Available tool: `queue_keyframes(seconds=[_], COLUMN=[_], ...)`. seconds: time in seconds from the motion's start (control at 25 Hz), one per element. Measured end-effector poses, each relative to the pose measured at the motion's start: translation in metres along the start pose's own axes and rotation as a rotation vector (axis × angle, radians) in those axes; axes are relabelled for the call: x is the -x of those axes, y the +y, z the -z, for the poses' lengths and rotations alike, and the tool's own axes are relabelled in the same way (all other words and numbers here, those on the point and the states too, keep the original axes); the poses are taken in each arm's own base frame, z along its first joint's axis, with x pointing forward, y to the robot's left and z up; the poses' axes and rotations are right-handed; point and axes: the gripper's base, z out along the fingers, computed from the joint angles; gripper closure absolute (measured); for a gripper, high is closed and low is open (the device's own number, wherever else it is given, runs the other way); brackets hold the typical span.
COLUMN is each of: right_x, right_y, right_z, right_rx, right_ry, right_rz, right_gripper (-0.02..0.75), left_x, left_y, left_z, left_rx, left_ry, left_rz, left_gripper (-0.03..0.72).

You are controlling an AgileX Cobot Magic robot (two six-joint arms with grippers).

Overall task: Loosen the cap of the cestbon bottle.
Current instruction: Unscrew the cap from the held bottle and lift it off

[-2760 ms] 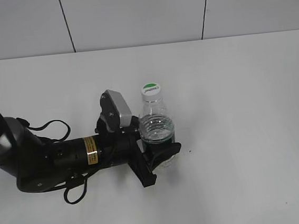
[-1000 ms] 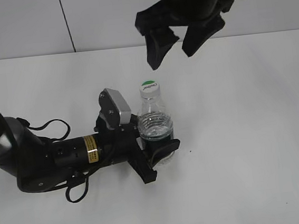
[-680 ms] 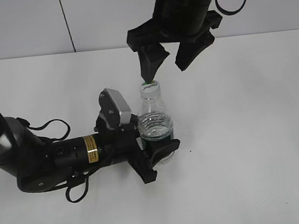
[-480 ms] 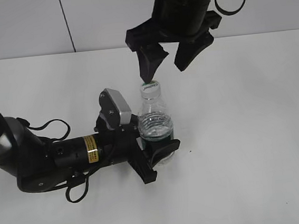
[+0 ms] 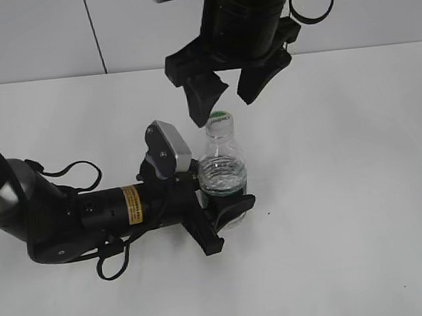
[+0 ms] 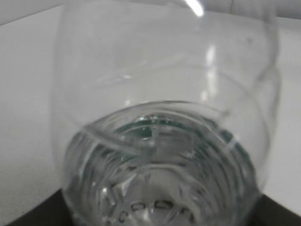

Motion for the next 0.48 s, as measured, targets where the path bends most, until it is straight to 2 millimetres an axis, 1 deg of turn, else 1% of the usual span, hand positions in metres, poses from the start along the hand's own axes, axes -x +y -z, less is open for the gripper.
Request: queue_keyframes(seconds=[0.2,0.4,0.48], right_x=[0.000,0.002,0.002], right_y=[-0.002,-0.002,-0.001], right_z=[-0.001,-0.018,-0.021], right_rx=[-0.015,-0.009,-0.009], right_ry=[0.003,0.040,0.047], right_rz=[0.005,-0.001,0.001], right_gripper=[0.149,0.149,0.149], left_x=[0.000,0.000,0.000], left_y=[0.000,0.000,0.000], left_z=[0.000,0.000,0.000], left_rx=[0.000,0.001,0.001], left_ry=[0.001,0.002,0.002], left_rz=[0.000,0.000,-0.001], left_gripper=[0.286,0.287,0.287])
